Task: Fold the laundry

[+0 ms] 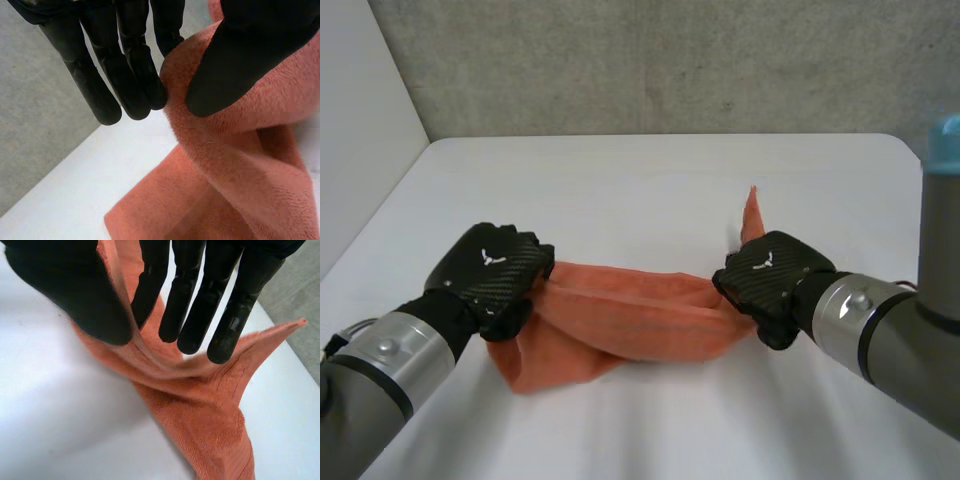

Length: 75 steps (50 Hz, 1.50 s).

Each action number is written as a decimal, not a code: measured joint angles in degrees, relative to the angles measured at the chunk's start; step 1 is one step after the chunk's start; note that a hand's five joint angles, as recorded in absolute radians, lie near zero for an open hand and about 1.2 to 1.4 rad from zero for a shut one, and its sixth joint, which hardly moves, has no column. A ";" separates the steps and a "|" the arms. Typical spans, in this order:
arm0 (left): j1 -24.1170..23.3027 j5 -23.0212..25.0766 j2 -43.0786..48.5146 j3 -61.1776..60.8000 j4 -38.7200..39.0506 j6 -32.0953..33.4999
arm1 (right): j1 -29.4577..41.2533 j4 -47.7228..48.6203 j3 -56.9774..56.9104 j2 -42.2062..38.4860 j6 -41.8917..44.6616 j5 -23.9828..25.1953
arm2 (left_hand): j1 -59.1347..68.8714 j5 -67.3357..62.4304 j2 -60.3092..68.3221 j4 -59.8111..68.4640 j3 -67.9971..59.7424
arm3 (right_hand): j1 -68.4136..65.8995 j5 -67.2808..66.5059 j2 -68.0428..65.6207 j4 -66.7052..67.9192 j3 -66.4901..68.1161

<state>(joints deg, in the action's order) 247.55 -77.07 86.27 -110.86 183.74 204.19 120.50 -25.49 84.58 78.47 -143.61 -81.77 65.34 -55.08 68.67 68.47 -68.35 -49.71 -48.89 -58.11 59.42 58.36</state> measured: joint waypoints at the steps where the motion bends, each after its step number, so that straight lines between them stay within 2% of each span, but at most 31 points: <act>1: -0.16 0.00 0.53 -0.02 0.24 -0.01 | -0.08 2.77 0.78 -0.08 -0.78 0.11 | 0.00 -0.54 0.00 0.00 0.00 | 5.17 5.82 6.32 -6.72 -5.86; 5: -0.47 0.00 1.41 0.18 0.89 -0.01 | -0.27 11.08 2.39 -0.30 -3.88 0.39 | 0.00 -0.64 0.00 0.00 0.00 | 16.60 20.17 19.81 -21.33 -20.22; 9: -0.59 -0.03 1.49 0.53 1.25 -0.02 | -0.52 17.17 3.23 -0.37 -6.47 1.45 | 0.00 -0.66 0.00 0.00 0.00 | 18.80 23.77 22.10 -24.59 -23.31; 18: -0.83 -0.22 0.73 0.64 1.30 -0.02 | -4.26 16.50 1.48 -0.92 -6.04 7.51 | 0.00 -0.67 0.00 0.00 0.00 | 27.01 33.43 32.47 -34.09 -32.93; 28: -0.57 -0.29 1.11 1.29 1.48 -0.02 | -8.04 11.75 1.23 -2.62 -3.01 10.36 | 0.00 -0.66 0.00 0.00 0.00 | 27.52 34.52 32.77 -34.87 -33.42; 39: 0.15 -0.43 3.51 2.90 2.24 -0.02 | -15.11 16.01 8.78 -2.12 -3.21 11.83 | 0.00 -0.66 0.01 0.00 0.00 | 27.52 34.78 32.77 -34.87 -33.42; 45: 0.52 -0.45 4.59 3.12 2.46 -0.06 | -16.76 17.46 12.00 -2.29 -5.83 13.63 | 0.00 -0.66 0.01 0.00 0.00 | 27.52 34.77 32.77 -34.86 -33.42; 50: 0.81 -0.49 5.17 3.30 2.63 -0.10 | -16.89 20.01 13.42 -3.30 -12.55 14.77 | 0.00 -0.66 0.01 0.00 0.00 | 27.51 34.14 32.71 -34.70 -33.26; 56: 0.92 -0.57 5.23 3.79 3.05 -0.14 | -16.44 22.59 12.96 -7.61 -18.89 16.40 | 0.00 -0.66 0.01 0.00 0.00 | 26.84 32.25 31.62 -32.20 -31.37; 62: 0.97 -0.62 5.22 4.29 3.22 -0.21 | -15.65 25.26 11.91 -12.91 -20.52 16.92 | 0.00 -0.66 0.01 0.00 0.00 | 21.32 27.18 24.74 -26.43 -25.30; 63: 0.98 -0.62 5.22 4.32 3.21 -0.23 | -15.47 25.83 11.76 -13.65 -20.59 16.90 | 0.00 -0.64 0.01 0.00 0.00 | 19.09 24.77 22.65 -23.97 -22.77; 65: 1.04 -0.64 5.22 4.43 3.22 -0.29 | -15.06 27.52 11.34 -15.18 -20.70 16.75 | 0.00 -0.64 0.01 0.00 0.00 | 2.63 7.87 4.45 -6.17 -4.98; 66: 1.06 -0.65 5.22 4.45 3.22 -0.30 | -14.97 28.00 11.24 -15.50 -20.72 16.70 | 0.00 -0.66 0.01 0.00 0.00 | 2.63 7.87 4.45 -6.17 -4.98; 67: 1.11 -0.67 5.22 4.47 3.22 -0.33 | -14.80 29.21 10.98 -16.13 -20.80 16.43 | 0.00 -0.66 0.01 0.00 0.00 | -6.35 -4.85 -7.63 6.12 7.04; 72: 1.32 -0.74 5.18 4.46 3.14 -0.38 | -14.78 32.22 10.17 -15.06 -21.30 13.95 | 0.00 -0.67 0.01 0.00 0.00 | -6.60 -6.96 -9.33 8.68 9.25; 75: 1.35 -0.79 5.03 4.45 3.06 -0.38 | -14.93 32.96 9.67 -11.15 -21.57 11.68 | 0.00 -0.64 0.01 0.00 0.00 | -6.60 -6.97 -9.33 8.68 9.25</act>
<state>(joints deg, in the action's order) 248.91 -77.86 91.30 -106.41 186.80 203.81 105.57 7.47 94.26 67.32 -165.17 -70.09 65.34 -55.72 68.68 68.47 -68.35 -56.31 -55.86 -67.44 68.10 67.61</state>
